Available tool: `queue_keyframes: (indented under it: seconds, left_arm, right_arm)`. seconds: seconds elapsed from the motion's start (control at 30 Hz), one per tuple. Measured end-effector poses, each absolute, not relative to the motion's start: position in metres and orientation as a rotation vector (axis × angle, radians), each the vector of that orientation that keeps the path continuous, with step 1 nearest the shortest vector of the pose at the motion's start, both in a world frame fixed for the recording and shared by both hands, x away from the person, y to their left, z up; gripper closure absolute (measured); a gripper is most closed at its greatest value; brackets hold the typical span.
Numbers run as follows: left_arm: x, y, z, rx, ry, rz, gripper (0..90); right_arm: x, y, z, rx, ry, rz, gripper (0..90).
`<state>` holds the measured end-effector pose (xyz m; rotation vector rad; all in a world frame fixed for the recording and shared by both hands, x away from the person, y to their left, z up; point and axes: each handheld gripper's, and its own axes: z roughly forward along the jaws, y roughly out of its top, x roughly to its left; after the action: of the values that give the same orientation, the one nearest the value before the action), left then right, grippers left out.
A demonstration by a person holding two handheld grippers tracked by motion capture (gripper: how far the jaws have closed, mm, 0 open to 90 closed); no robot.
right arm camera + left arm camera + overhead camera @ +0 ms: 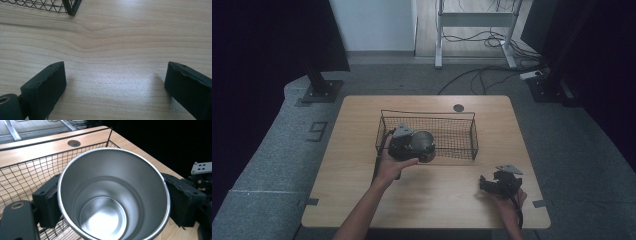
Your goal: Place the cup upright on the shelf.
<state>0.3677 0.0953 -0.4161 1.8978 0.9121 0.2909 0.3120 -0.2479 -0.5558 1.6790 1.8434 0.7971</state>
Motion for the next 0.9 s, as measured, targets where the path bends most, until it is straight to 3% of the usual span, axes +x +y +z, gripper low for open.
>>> queue_keyframes:
  seconds: [0.9]
  left_arm:
    - [0.403, 0.094, -0.413, 1.916, 0.920, 0.313, 14.5]
  right_arm:
    - [0.312, -0.248, -0.556, 1.672, 1.846, 0.801, 4.1]
